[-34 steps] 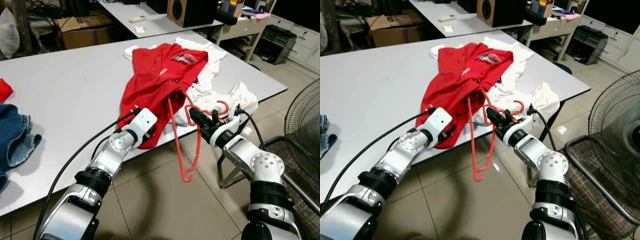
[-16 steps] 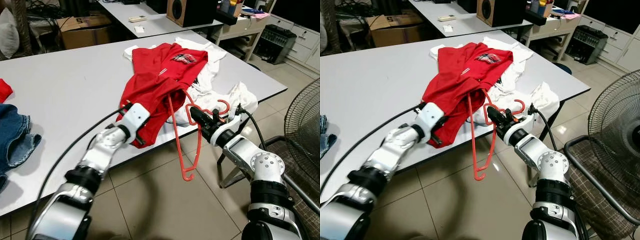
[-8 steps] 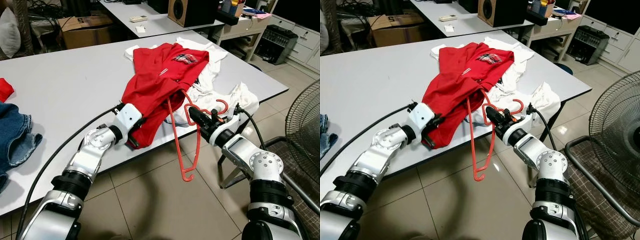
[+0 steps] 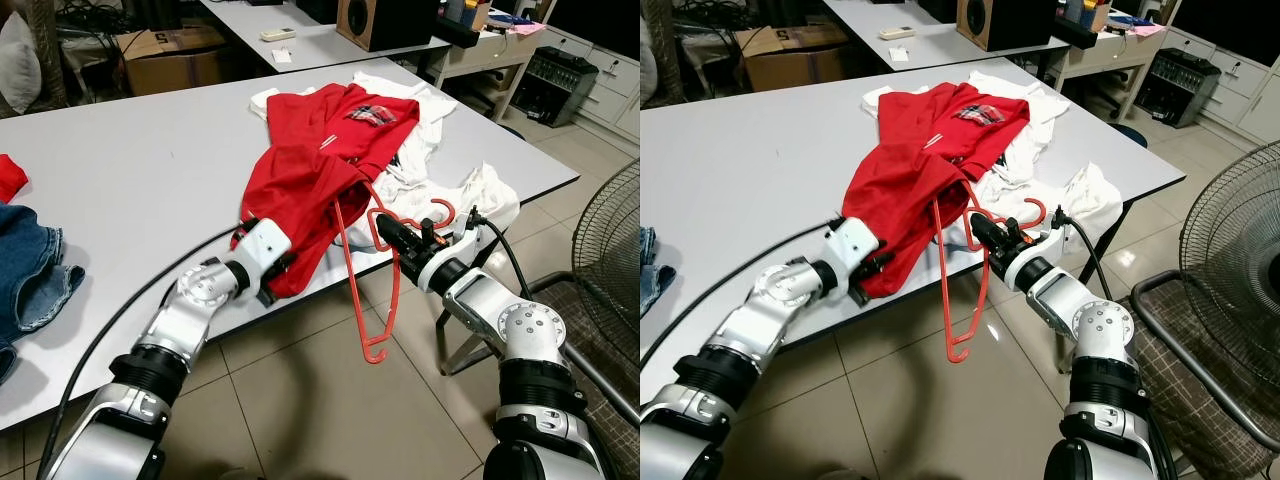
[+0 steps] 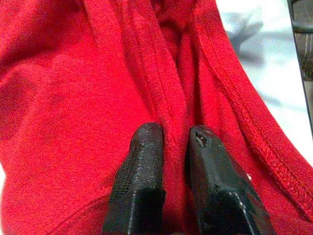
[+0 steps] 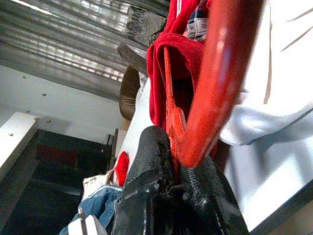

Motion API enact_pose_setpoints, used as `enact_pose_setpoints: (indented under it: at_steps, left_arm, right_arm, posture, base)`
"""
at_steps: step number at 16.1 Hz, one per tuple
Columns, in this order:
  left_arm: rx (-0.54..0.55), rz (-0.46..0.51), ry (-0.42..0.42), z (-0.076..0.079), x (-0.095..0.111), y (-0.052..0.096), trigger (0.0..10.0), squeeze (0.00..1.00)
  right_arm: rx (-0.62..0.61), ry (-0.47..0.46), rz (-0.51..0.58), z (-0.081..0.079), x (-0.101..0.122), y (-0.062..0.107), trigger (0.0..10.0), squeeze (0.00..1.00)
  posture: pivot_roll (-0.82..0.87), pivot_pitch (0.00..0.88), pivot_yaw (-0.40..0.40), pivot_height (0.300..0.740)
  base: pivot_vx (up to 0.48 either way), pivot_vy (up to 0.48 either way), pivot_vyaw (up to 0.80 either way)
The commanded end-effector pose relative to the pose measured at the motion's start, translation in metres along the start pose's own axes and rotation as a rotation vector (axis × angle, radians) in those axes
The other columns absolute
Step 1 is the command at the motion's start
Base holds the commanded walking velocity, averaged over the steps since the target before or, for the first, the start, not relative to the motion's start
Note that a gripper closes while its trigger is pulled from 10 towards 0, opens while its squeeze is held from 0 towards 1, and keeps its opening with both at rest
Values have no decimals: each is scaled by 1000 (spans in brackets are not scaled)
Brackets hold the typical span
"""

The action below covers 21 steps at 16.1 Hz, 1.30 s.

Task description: Hang hanger

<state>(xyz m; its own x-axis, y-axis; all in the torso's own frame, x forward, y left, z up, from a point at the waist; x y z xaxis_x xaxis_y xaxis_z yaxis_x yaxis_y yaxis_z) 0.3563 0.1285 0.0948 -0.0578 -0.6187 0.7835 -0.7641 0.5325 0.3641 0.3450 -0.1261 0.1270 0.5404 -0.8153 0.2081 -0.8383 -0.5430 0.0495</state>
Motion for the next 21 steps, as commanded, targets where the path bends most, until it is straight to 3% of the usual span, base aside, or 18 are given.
enact_pose_setpoints:
  at_steps: [1, 4, 6, 12, 13, 14, 18, 21]
  left_arm:
    - [2, -19, -3, 2, -2, -1, 10000, 0]
    - [31, 12, 28, -5, 1, 1, 10000, 0]
    - [23, 83, 69, -8, 7, 6, 10000, 0]
    - [49, 52, 82, -15, 0, 8, 10000, 0]
    - [53, 44, 81, -15, -1, 8, 6392, 0]
    - [54, 37, 83, -15, -3, 8, 0, 0]
    - [78, 59, 89, -20, 0, 10, 0, 0]
    - [119, 155, 81, -30, 15, 18, 0, 0]
  right_arm:
    - [9, 18, 13, -5, 5, -2, 10000, 0]
    - [7, 19, 13, -4, 5, -1, 10000, 0]
    - [6, 20, 11, -4, 5, -1, 10000, 0]
    - [9, 21, 7, -5, 5, -1, 10000, 0]
    - [8, 22, 8, -5, 5, -1, 10000, 0]
    - [8, 22, 9, -5, 6, -1, 10000, 0]
    - [4, 23, 15, -4, 6, -1, 10000, 0]
    - [3, 14, 32, -4, 8, -3, 10000, 0]
  posture:
    - [21, 0, -51, 740]
    - [20, 0, -53, 740]
    - [21, 0, -55, 740]
    - [22, 0, -56, 740]
    - [22, 0, -56, 740]
    - [19, 0, -54, 740]
    - [19, 0, -55, 740]
    - [24, 0, -56, 740]
  base:
    - [0, 0, 0]
    - [0, 0, 0]
    - [0, 0, 0]
    - [0, 0, 0]
    - [0, 0, 0]
    - [0, 0, 0]
    - [0, 0, 0]
    - [0, 0, 0]
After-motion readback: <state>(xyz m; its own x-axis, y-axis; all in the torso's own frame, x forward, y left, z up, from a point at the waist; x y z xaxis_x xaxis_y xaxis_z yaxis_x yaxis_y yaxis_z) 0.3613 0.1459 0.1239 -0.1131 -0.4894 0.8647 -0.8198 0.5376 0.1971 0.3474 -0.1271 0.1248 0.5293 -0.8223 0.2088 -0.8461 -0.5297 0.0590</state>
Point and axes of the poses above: a point about 5 cm out from each wrist's last joint towards the gripper, its own y axis pointing back from the gripper into the wrist, its own x axis along the axis of the wrist's last joint, z = x × y, the point moved 2 cm from there along -y, pointing out of the wrist towards the gripper, and after that the axes turned 8 degrees about -y, right-handed, at the moved point
